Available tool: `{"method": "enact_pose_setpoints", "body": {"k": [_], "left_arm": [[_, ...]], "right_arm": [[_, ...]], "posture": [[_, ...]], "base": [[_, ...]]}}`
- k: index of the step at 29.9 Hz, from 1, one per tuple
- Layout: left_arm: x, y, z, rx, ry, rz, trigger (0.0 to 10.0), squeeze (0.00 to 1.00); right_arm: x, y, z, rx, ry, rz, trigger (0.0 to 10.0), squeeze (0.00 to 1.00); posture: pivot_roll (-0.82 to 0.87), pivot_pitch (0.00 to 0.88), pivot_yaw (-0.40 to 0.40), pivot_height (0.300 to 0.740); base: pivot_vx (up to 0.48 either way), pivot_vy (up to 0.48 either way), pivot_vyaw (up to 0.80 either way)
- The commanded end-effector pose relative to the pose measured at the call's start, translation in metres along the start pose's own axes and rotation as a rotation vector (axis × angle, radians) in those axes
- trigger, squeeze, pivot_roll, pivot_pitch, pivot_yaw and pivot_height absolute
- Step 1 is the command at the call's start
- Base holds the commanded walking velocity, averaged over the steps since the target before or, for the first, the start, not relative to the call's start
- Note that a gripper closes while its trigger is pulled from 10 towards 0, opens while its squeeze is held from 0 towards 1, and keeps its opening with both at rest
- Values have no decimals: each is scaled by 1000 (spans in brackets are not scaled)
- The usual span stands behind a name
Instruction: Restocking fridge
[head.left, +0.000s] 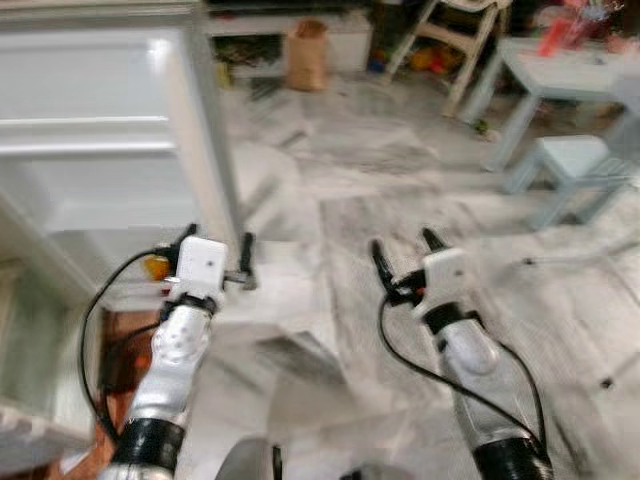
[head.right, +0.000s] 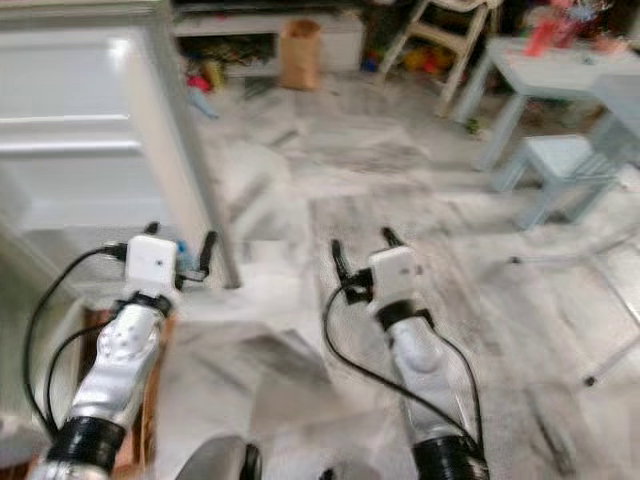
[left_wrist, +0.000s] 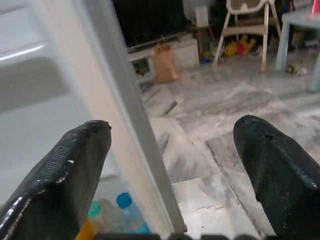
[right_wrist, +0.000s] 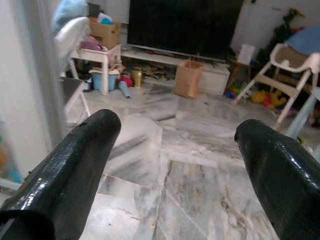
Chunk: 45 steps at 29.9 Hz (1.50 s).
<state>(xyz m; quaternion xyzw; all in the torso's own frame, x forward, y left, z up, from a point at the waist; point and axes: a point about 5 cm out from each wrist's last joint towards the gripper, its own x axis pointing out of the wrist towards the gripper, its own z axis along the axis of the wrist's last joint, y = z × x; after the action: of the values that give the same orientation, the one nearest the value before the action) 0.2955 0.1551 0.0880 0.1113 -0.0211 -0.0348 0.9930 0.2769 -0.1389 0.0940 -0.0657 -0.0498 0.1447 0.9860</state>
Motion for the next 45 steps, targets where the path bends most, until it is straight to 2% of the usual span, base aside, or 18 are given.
{"method": "enact_pose_setpoints", "body": {"k": [1, 6, 11, 16, 24, 25, 28, 30, 32, 36, 45], "left_arm": [[4, -4, 2, 3, 2, -5, 10000, 0], [7, -2, 6, -26, -11, 3, 10000, 0], [8, -3, 5, -18, -8, 6, 10000, 0], [13, -2, 6, -45, 3, 27, 10000, 0], [22, -1, 11, -28, -11, 27, 10000, 0], [29, 0, 13, -21, -9, 26, 10000, 0], [31, 0, 13, -12, -10, 24, 10000, 0], [38, 8, 15, 17, -15, 48, 10000, 0], [40, 13, 16, 1, -13, 52, 10000, 0], [41, 17, 14, 34, -8, 31, 10000, 0], [48, 9, 15, 39, -11, -12, 10000, 0]], "right_arm": [[1, -4, 3, -20, -9, 2, 10000, 0], [0, 3, 6, -54, -40, 52, 10000, 0], [1, 3, 5, -31, -36, 36, 10000, 0], [2, 2, 5, -1, -39, 31, 10000, 0], [3, 2, 4, 6, -38, 32, 10000, 0], [3, 3, 3, 8, -33, 32, 10000, 0], [4, 3, 2, 9, -32, 34, 10000, 0], [4, 3, 2, 8, -33, 36, 10000, 0], [4, 1, 2, 6, -32, 32, 10000, 0], [4, 0, 0, 2, -25, 31, 10000, 0], [6, 1, 0, -6, -26, 32, 10000, 0]], "posture": [[68, 67, 13, 740], [67, 67, 12, 740], [65, 67, 13, 740], [65, 68, 14, 740], [65, 64, 16, 740], [65, 64, 14, 740], [66, 63, 12, 740], [58, 58, 15, 740], [61, 54, 13, 740], [65, 51, 12, 740], [64, 52, 8, 740]], "base": [[480, 0, 0], [480, 0, 550], [480, 0, 776], [480, 0, 0], [480, 0, 0], [480, 0, 0], [480, 0, 0], [480, 0, 0], [480, 0, 0], [480, 0, 0], [456, 0, 0]]}}
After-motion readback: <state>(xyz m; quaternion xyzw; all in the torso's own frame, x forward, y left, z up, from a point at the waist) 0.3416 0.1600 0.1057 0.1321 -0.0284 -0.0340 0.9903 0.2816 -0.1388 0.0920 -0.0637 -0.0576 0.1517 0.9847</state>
